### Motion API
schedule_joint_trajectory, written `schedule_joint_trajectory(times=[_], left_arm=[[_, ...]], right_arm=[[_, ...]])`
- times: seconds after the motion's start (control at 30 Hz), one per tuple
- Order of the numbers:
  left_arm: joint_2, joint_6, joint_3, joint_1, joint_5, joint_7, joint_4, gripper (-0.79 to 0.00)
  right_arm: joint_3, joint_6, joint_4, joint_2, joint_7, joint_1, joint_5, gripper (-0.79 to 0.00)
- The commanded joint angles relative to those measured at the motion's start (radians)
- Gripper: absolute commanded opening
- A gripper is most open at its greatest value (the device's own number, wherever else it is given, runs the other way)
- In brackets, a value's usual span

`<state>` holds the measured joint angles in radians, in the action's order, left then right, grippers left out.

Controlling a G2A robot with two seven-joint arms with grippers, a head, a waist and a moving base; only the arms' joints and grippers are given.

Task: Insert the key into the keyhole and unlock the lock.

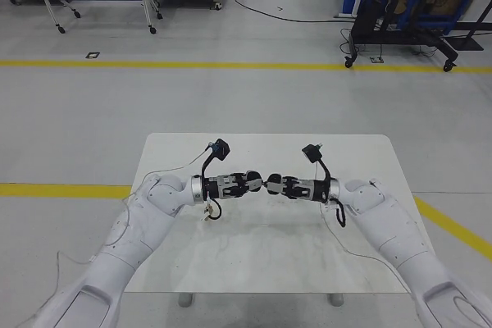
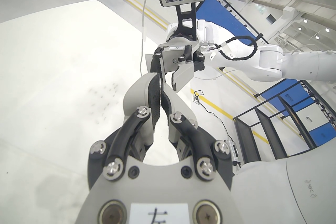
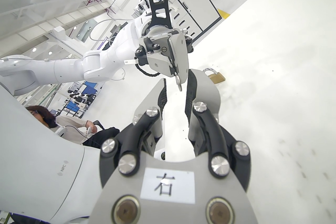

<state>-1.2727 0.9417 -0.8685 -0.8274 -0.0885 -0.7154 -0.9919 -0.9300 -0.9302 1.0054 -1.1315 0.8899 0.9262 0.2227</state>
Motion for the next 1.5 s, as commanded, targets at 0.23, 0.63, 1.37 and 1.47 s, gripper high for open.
schedule_joint_trajectory(times=[0.23, 0.63, 1.37, 1.47], left_arm=[[-0.001, -0.002, 0.014, 0.004, -0.011, 0.009, 0.002, -0.785], [0.001, -0.006, 0.016, 0.006, -0.010, 0.027, 0.000, 0.000], [0.063, -0.039, -0.179, -0.041, -0.167, 0.214, -0.026, 0.000], [0.063, -0.039, -0.179, -0.041, -0.167, 0.214, -0.026, 0.000]], right_arm=[[0.054, -0.006, -0.023, 0.010, -0.006, -0.025, 0.053, -0.785], [0.108, -0.043, -0.036, 0.029, -0.043, -0.050, 0.055, -0.785], [-0.034, -0.082, 0.005, 0.132, -0.082, 0.048, 0.106, -0.785], [-0.034, -0.082, 0.005, 0.132, -0.082, 0.048, 0.106, -0.785]])
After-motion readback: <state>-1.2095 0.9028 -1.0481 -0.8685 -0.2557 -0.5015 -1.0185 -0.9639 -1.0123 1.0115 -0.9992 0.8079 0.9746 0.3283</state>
